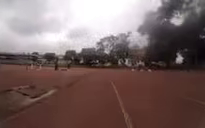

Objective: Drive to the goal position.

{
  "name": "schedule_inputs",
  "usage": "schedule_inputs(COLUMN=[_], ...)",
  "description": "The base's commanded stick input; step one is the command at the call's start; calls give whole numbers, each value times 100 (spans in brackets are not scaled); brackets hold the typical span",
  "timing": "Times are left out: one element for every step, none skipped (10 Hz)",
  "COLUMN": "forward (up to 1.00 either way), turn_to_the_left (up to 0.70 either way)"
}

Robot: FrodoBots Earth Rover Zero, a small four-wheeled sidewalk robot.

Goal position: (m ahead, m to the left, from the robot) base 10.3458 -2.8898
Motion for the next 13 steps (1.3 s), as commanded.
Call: schedule_inputs(forward=[70, 70, 70, 70, 70, 70, 70, 70, 70, 70, 70, 70, 70], turn_to_the_left=[3, 7, 4, 0, 0, 0, -15, -32, -23, -15, -6, 0, 0])
